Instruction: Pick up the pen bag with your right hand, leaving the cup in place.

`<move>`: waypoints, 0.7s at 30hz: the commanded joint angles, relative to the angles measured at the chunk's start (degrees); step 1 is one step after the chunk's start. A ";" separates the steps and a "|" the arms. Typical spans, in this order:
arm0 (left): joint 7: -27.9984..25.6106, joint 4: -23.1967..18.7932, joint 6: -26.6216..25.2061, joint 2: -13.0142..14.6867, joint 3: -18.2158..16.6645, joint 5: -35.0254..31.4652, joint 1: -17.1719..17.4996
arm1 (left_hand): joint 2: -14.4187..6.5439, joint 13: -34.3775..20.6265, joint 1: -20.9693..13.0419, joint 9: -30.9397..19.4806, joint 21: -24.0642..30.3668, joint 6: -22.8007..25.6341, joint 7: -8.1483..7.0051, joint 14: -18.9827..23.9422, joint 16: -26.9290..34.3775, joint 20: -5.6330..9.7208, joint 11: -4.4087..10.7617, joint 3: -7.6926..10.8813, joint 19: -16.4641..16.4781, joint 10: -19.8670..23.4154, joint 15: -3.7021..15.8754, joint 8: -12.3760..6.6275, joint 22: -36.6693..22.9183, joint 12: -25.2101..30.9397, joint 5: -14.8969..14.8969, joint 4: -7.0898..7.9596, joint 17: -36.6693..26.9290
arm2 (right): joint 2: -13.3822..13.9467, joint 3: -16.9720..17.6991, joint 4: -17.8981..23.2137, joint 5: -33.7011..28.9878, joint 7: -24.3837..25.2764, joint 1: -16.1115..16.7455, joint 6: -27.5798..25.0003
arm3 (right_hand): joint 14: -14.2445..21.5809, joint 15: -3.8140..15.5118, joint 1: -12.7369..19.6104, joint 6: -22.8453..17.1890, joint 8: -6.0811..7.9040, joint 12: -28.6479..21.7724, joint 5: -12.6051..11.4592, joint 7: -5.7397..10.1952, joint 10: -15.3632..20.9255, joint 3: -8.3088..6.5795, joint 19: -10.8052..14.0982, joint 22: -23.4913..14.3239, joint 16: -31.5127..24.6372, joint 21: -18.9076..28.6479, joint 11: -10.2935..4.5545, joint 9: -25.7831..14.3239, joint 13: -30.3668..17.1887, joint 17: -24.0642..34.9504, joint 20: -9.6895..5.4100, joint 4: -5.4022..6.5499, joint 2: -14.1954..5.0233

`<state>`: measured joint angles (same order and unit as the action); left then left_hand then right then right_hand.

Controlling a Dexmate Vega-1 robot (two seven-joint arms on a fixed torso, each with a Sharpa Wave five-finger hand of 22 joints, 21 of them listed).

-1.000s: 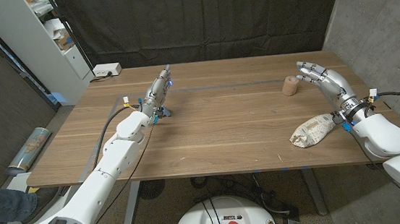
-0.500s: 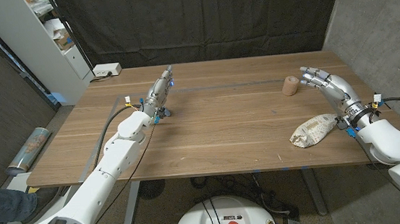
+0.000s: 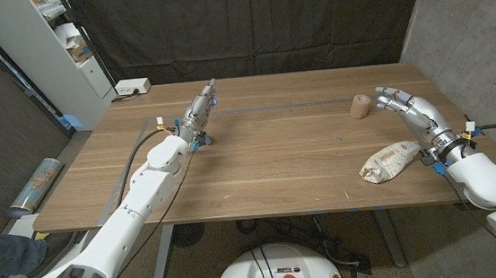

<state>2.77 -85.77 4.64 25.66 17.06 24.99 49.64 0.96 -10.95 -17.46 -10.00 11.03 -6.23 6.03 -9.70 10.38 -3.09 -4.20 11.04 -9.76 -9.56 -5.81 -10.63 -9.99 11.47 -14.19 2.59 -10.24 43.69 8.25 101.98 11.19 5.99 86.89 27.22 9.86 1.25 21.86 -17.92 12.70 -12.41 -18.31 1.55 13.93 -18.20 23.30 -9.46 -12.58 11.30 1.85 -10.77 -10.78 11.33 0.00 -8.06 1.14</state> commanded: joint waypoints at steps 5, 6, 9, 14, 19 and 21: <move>0.64 1.83 -0.02 -0.65 0.48 -0.35 -1.40 | -0.25 -0.10 -0.18 -0.27 0.15 0.32 0.08 -2.95 0.38 -0.31 -0.22 0.02 -2.60 -0.31 0.24 -0.30 -0.27 0.44 0.19 -0.28 -0.25 | -1.74 2.42 1.57 -5.76 1.96 1.83 -0.62 | 0.64 -0.17 0.79 -0.43 0.11 0.19 -0.43 0.15 0.61 -0.39 0.66 -0.16 -0.26 0.02 -0.15 -0.30 -0.28 0.20 -0.03 -0.33 -0.01; 0.65 1.96 0.16 -0.68 0.56 -0.52 -1.50 | -0.26 -0.10 -0.19 -0.27 0.15 0.29 0.07 -2.97 0.37 -0.35 -0.27 0.01 -2.60 -0.34 0.21 -0.29 -0.27 0.43 0.19 -0.29 -0.25 | -1.76 2.62 1.69 -6.03 1.90 1.98 -0.67 | 0.65 -0.19 0.80 -0.45 0.11 0.18 -0.44 0.16 0.63 -0.39 0.68 -0.16 -0.26 0.03 -0.15 -0.30 -0.28 0.20 -0.03 -0.33 -0.01; 0.86 2.32 0.08 -0.88 0.65 -0.47 -1.84 | -0.26 -0.11 -0.19 -0.27 0.16 0.29 0.04 -2.97 0.38 -0.35 -0.23 0.00 -2.58 -0.32 0.21 -0.28 -0.27 0.44 0.20 -0.30 -0.25 | -2.03 3.20 2.14 -6.66 1.93 2.39 -1.23 | 0.67 -0.16 0.84 -0.49 0.09 0.20 -0.49 0.21 0.65 -0.40 0.70 -0.16 -0.24 0.01 -0.17 -0.31 -0.28 0.21 -0.04 -0.33 0.01; 0.89 2.53 -0.02 -1.01 0.68 -0.57 -2.07 | -0.28 -0.11 -0.19 -0.27 0.15 0.29 0.01 -3.01 0.36 -0.36 -0.23 -0.02 -2.60 -0.32 0.25 -0.27 -0.27 0.45 0.21 -0.31 -0.25 | -2.40 4.03 2.42 -7.98 1.95 2.75 -1.65 | 0.76 -0.17 0.91 -0.47 0.04 0.24 -0.57 0.28 0.68 -0.41 0.78 -0.16 -0.23 -0.01 -0.17 -0.33 -0.29 0.21 -0.05 -0.34 0.04; 0.77 2.44 -0.34 -0.95 0.81 -0.85 -2.07 | -0.28 -0.11 -0.19 -0.27 0.13 0.28 0.00 -3.03 0.36 -0.47 -0.03 -0.05 -2.68 -0.35 0.24 -0.26 -0.27 0.44 0.22 -0.33 -0.25 | -2.89 4.41 2.36 -9.46 2.19 2.86 -1.98 | 0.95 -0.05 1.01 -0.21 -0.13 0.30 -0.68 0.50 0.67 -0.44 0.97 -0.16 -0.25 0.00 -0.43 -0.35 -0.30 0.22 -0.07 -0.34 0.07; 0.73 2.51 -0.47 -0.95 0.84 -0.90 -2.08 | -0.29 -0.11 -0.19 -0.27 0.12 0.30 0.00 -3.04 0.36 -0.47 -0.07 -0.06 -2.70 -0.35 0.24 -0.26 -0.27 0.44 0.23 -0.34 -0.25 | -3.08 4.62 2.40 -10.92 2.75 3.00 -2.18 | 1.01 -0.01 1.05 -0.15 -0.17 0.32 -0.72 0.58 0.68 -0.46 1.03 -0.16 -0.25 0.00 -0.42 -0.36 -0.30 0.22 -0.07 -0.35 0.08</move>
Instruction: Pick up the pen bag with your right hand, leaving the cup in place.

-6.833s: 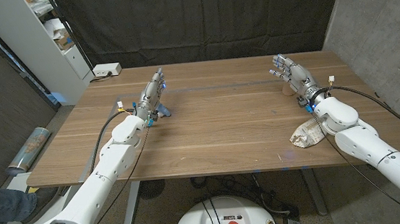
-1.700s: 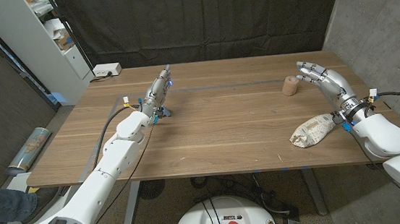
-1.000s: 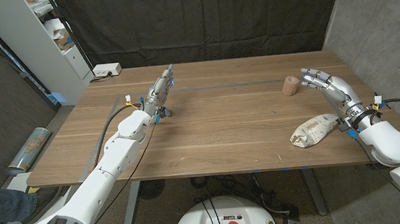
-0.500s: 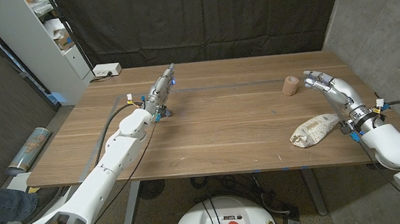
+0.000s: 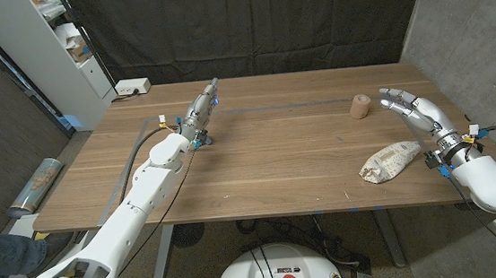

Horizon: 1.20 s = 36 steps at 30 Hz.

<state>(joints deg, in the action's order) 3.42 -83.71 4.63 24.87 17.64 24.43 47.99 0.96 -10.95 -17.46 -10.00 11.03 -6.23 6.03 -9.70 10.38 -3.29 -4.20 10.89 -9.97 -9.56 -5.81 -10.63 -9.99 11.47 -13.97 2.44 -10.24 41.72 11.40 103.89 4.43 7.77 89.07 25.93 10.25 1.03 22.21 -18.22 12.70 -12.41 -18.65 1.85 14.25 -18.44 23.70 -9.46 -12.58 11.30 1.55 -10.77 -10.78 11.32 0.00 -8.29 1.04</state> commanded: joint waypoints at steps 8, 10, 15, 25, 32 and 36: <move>-0.20 0.35 -0.70 -0.20 0.17 -0.46 -0.44 | -0.32 -0.11 -0.20 -0.27 0.13 0.33 0.00 -3.07 0.35 -0.32 -0.19 0.05 -2.51 -0.31 0.26 -0.26 -0.27 0.46 0.03 -0.21 -0.25 | -1.60 2.55 0.89 -7.51 1.83 1.65 -1.83 | 0.99 0.27 1.30 1.01 -0.60 0.38 -0.67 0.92 0.50 -0.41 0.85 -0.14 -0.24 -0.05 -0.21 -0.39 -0.31 0.19 -0.11 -0.36 0.28; -0.29 0.33 -0.85 -0.23 0.23 -0.53 -0.47 | -0.32 -0.11 -0.20 -0.27 0.13 0.36 0.03 -3.07 0.35 -0.32 -0.13 0.04 -2.52 -0.35 0.26 -0.27 -0.27 0.45 0.03 -0.22 -0.25 | -1.59 2.91 1.09 -8.48 1.97 1.90 -2.12 | 0.99 0.27 1.39 1.04 -0.62 0.39 -0.70 0.92 0.51 -0.44 0.89 -0.14 -0.22 -0.05 -0.32 -0.40 -0.31 0.19 -0.12 -0.39 0.28; -0.38 0.39 -0.83 -0.21 0.43 -0.94 -0.66 | -0.35 -0.11 -0.20 -0.27 0.13 0.35 0.00 -3.09 0.35 -0.31 -0.07 0.01 -2.52 -0.35 0.26 -0.26 -0.27 0.45 0.04 -0.24 -0.25 | -1.61 3.93 1.92 -11.33 2.38 2.74 -3.35 | 1.09 0.38 1.66 1.10 -0.66 0.43 -0.80 1.18 0.51 -0.55 1.03 -0.14 -0.21 -0.05 -0.34 -0.41 -0.31 0.18 -0.24 -0.47 0.26; -0.59 1.00 -0.68 -0.36 0.84 -1.52 -1.30 | -0.39 -0.11 -0.21 -0.27 0.11 0.32 -0.04 -3.20 0.32 -0.57 -0.08 -0.05 -2.63 -0.49 0.25 -0.22 -0.28 0.41 0.07 -0.28 -0.25 | -2.18 5.60 3.46 -16.21 2.96 4.44 -4.40 | 1.21 0.44 2.26 1.15 -0.72 0.62 -0.99 1.69 0.22 -0.81 1.35 -0.12 -0.13 -0.05 -0.62 -0.45 -0.33 0.16 -0.43 -0.61 0.19; -0.44 1.37 -0.57 -0.52 0.67 -1.21 -1.34 | -0.41 -0.12 -0.21 -0.27 0.12 0.32 -0.10 -3.24 0.32 -0.58 0.03 -0.09 -2.65 -0.52 0.24 -0.22 -0.28 0.41 0.09 -0.30 -0.25 | -2.70 6.63 5.10 -18.85 2.34 5.69 -6.18 | 1.24 0.44 2.59 1.36 -0.83 0.67 -1.10 1.96 0.21 -0.95 1.48 -0.11 -0.06 -0.07 -0.79 -0.47 -0.33 0.16 -0.50 -0.67 0.17; -0.33 1.64 -0.31 -0.62 0.59 -1.16 -1.40 | -0.42 -0.12 -0.21 -0.27 0.12 0.35 -0.05 -3.24 0.32 -0.59 0.02 -0.11 -2.65 -0.55 0.28 -0.22 -0.28 0.40 0.10 -0.32 -0.25 | -3.14 6.94 5.61 -19.66 1.98 6.23 -6.66 | 1.28 0.54 2.78 1.45 -0.87 0.69 -1.16 2.09 0.22 -1.03 1.58 -0.11 -0.04 -0.09 -0.76 -0.48 -0.34 0.16 -0.54 -0.70 0.17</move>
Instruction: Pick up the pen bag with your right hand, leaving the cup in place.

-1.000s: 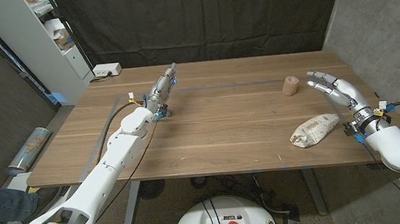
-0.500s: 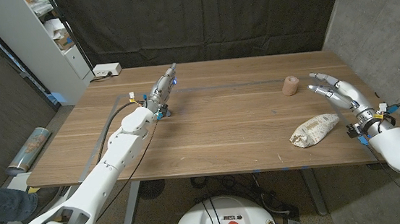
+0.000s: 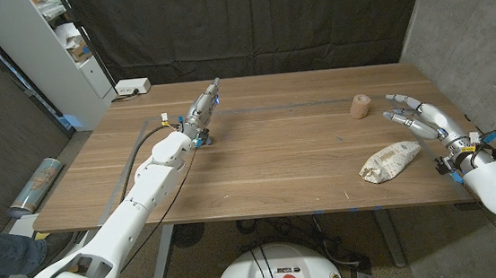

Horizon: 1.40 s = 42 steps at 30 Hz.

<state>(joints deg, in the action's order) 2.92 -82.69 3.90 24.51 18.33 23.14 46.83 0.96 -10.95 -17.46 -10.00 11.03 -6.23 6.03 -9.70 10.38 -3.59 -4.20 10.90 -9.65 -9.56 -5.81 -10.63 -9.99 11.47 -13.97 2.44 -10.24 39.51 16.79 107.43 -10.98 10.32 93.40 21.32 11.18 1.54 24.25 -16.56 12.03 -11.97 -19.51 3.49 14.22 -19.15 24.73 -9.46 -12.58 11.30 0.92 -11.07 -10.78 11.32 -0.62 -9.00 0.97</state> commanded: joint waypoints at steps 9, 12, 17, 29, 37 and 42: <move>0.90 2.03 1.03 -0.68 -0.02 0.28 -0.80 | -0.46 -0.12 -0.21 -0.28 0.13 0.36 -0.03 -3.25 0.33 -0.27 0.06 -0.16 -2.99 -0.51 0.25 -0.22 -0.29 0.43 0.11 -0.35 -0.25 | -0.87 2.19 3.90 -8.41 -1.24 2.80 -3.60 | 0.43 0.03 1.12 -0.06 -0.27 0.31 -0.43 0.64 0.23 -0.48 0.69 -0.10 0.02 -0.13 -0.39 -0.21 -0.35 0.18 0.09 -0.04 0.25; 0.98 2.33 1.06 -0.84 -0.01 0.29 -0.87 | -0.47 -0.12 -0.21 -0.28 0.12 0.36 -0.06 -3.28 0.33 -0.40 0.05 -0.17 -3.02 -0.52 0.21 -0.22 -0.29 0.42 0.12 -0.36 -0.25 | -0.93 2.35 4.46 -9.29 -1.59 2.90 -4.10 | 0.42 -0.04 1.21 0.04 -0.31 0.36 -0.46 0.70 0.13 -0.52 0.70 -0.10 0.04 -0.15 -0.38 -0.22 -0.35 0.18 0.09 -0.05 0.28; 1.50 3.03 1.49 -1.13 -0.11 0.52 -1.10 | -0.51 -0.12 -0.21 -0.28 0.11 0.35 -0.08 -3.32 0.32 -0.52 0.07 -0.20 -3.08 -0.52 0.25 -0.20 -0.29 0.43 0.13 -0.37 -0.25 | -1.12 2.73 5.58 -10.70 -2.20 3.32 -5.01 | 0.37 -0.21 1.40 0.36 -0.44 0.42 -0.51 0.81 0.03 -0.53 0.63 -0.09 0.12 -0.24 -0.29 -0.23 -0.36 0.18 0.20 -0.12 0.49; 1.75 3.88 2.21 -1.62 -0.19 0.38 -1.47 | -0.57 -0.13 -0.22 -0.28 0.12 0.34 -0.10 -3.37 0.32 -0.59 0.07 -0.26 -3.12 -0.50 0.28 -0.19 -0.30 0.46 0.16 -0.41 -0.25 | -0.49 4.21 6.96 -13.42 -4.87 3.64 -5.99 | 0.40 -0.20 1.75 0.94 -0.62 0.60 -0.70 1.10 -0.38 -0.38 0.63 -0.07 0.23 -0.36 -0.34 -0.25 -0.38 0.17 0.49 -0.29 1.39; 1.32 3.08 1.95 -1.43 -0.25 0.16 -1.10 | -0.60 -0.13 -0.22 -0.28 0.14 0.31 -0.17 -3.39 0.33 -0.56 0.06 -0.30 -3.12 -0.46 0.30 -0.17 -0.30 0.48 0.18 -0.44 -0.26 | 0.89 4.69 6.47 -17.22 -5.33 3.02 -4.53 | 0.91 0.04 2.13 1.09 -0.63 0.54 -0.94 1.59 -0.20 -0.45 1.27 -0.07 0.11 -0.21 -0.65 -0.27 -0.39 0.19 0.49 -0.32 1.74; 0.70 2.35 1.84 -1.42 -0.28 0.10 -0.53 | -0.63 -0.13 -0.22 -0.28 0.14 0.27 -0.10 -3.43 0.32 -0.62 -0.02 -0.32 -3.15 -0.55 0.34 -0.16 -0.30 0.45 0.19 -0.45 -0.26 | 1.81 5.17 5.87 -19.61 -5.59 2.80 -3.21 | 1.21 0.35 2.44 1.14 -0.61 0.43 -1.10 1.76 0.12 -0.58 1.70 -0.06 0.04 -0.12 -0.70 -0.29 -0.40 0.21 0.31 -0.31 1.77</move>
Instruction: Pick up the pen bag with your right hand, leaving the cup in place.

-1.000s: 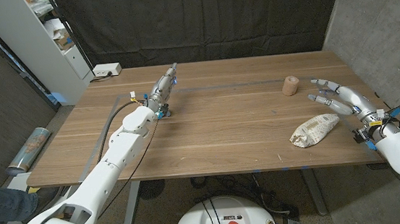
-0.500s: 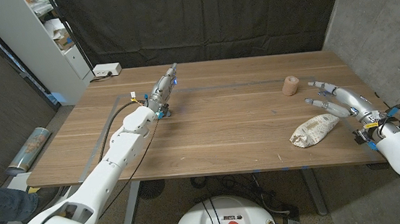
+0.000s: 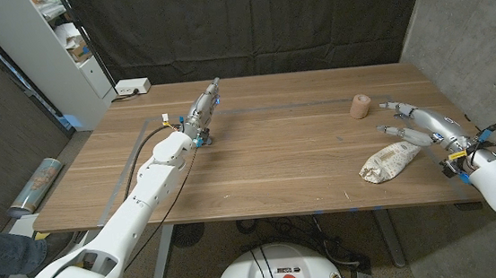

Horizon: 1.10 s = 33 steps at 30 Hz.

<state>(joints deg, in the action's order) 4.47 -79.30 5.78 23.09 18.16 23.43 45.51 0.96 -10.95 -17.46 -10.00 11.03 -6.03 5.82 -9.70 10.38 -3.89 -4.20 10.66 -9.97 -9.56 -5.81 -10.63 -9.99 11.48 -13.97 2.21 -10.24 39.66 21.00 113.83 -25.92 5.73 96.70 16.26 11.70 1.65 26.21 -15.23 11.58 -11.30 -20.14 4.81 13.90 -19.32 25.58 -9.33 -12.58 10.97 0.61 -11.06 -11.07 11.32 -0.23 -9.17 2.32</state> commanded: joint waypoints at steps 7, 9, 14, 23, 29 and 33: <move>-1.38 -1.07 -0.08 -0.38 0.12 -0.21 1.16 | -0.65 -0.13 -0.22 -0.28 0.14 0.07 0.08 -3.42 0.34 -0.31 0.05 -0.12 -2.84 -0.53 0.33 -0.16 -0.30 0.46 0.20 -0.24 -0.26 | 2.29 1.64 -1.10 -6.99 -1.73 -0.51 2.97 | 1.23 0.64 0.96 -0.24 -0.09 -0.28 -0.70 0.67 0.64 -0.66 1.39 -0.19 -0.09 0.28 -0.71 -0.33 -0.12 0.24 -0.31 -0.10 0.36; -1.37 -1.02 -0.05 -0.49 0.22 -0.18 1.20 | -0.65 -0.13 -0.22 -0.28 0.15 0.10 0.04 -3.43 0.33 -0.33 0.05 -0.13 -2.84 -0.50 0.35 -0.17 -0.30 0.47 0.20 -0.25 -0.26 | 2.55 1.89 -1.39 -7.86 -1.80 -0.44 3.40 | 1.25 0.65 1.09 -0.38 -0.03 -0.28 -0.77 0.78 0.68 -0.73 1.49 -0.19 -0.07 0.27 -0.99 -0.34 -0.12 0.25 -0.36 -0.09 0.34; -1.79 -1.48 -0.43 -0.51 0.48 -0.43 1.32 | -0.68 -0.13 -0.22 -0.28 0.14 0.07 0.10 -3.46 0.33 -0.38 0.09 -0.17 -2.89 -0.49 0.30 -0.15 -0.31 0.48 0.22 -0.26 -0.26 | 2.57 2.46 -2.09 -8.69 -1.88 -0.37 4.42 | 1.43 0.86 1.40 -0.89 0.19 -0.38 -0.94 1.20 1.03 -0.90 1.87 -0.18 -0.08 0.31 -0.98 -0.35 -0.13 0.27 -0.65 -0.07 0.33; -2.65 -3.06 -1.24 -0.21 0.84 -0.86 1.83 | -0.71 -0.13 -0.21 -0.28 0.12 0.09 0.05 -3.46 0.34 -0.42 0.07 -0.21 -2.96 -0.52 0.31 -0.16 -0.31 0.48 0.23 -0.28 -0.26 | 2.88 3.97 -3.61 -10.42 -1.81 0.09 6.55 | 1.73 1.21 1.79 -1.34 0.37 -0.49 -1.14 1.39 1.44 -1.10 2.26 -0.17 -0.12 0.31 -1.34 -0.37 -0.14 0.29 -0.86 -0.06 0.35; -3.11 -4.03 -1.70 0.06 1.04 -1.06 2.03 | -0.73 -0.13 -0.20 -0.28 0.15 0.13 0.05 -3.45 0.35 -0.43 0.04 -0.26 -2.92 -0.51 0.34 -0.17 -0.31 0.48 0.24 -0.30 -0.26 | 3.22 4.88 -4.52 -13.15 -0.72 0.48 8.32 | 1.90 1.52 1.89 -1.45 0.40 -0.48 -1.25 1.78 1.56 -1.13 2.39 -0.16 -0.14 0.27 -1.72 -0.38 -0.15 0.31 -1.07 -0.01 0.48; -3.30 -4.41 -1.89 0.10 1.41 -1.36 1.85 | -0.74 -0.13 -0.19 -0.28 0.17 0.14 0.02 -3.46 0.36 -0.42 0.14 -0.29 -2.90 -0.50 0.29 -0.17 -0.31 0.49 0.25 -0.32 -0.26 | 3.30 5.07 -4.99 -14.56 -0.08 0.55 9.21 | 1.98 1.75 1.92 -1.51 0.42 -0.51 -1.34 1.95 1.70 -1.12 2.55 -0.16 -0.14 0.26 -1.88 -0.39 -0.15 0.32 -1.26 0.03 0.60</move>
<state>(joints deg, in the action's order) 2.02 -82.30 4.75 22.92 18.95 22.65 47.24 0.96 -10.95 -17.46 -10.00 11.03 -6.03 5.83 -9.70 10.38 -3.89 -4.20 10.42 -9.97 -9.56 -5.81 -10.63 -9.99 11.47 -13.76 1.96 -10.24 42.43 24.72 110.52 -36.79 4.23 96.77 22.89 13.02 2.36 27.66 -16.69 11.58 -11.31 -21.21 6.26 15.36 -20.02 27.49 -9.34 -12.58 10.97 -0.82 -11.34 -11.05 11.32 -1.33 -9.39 3.17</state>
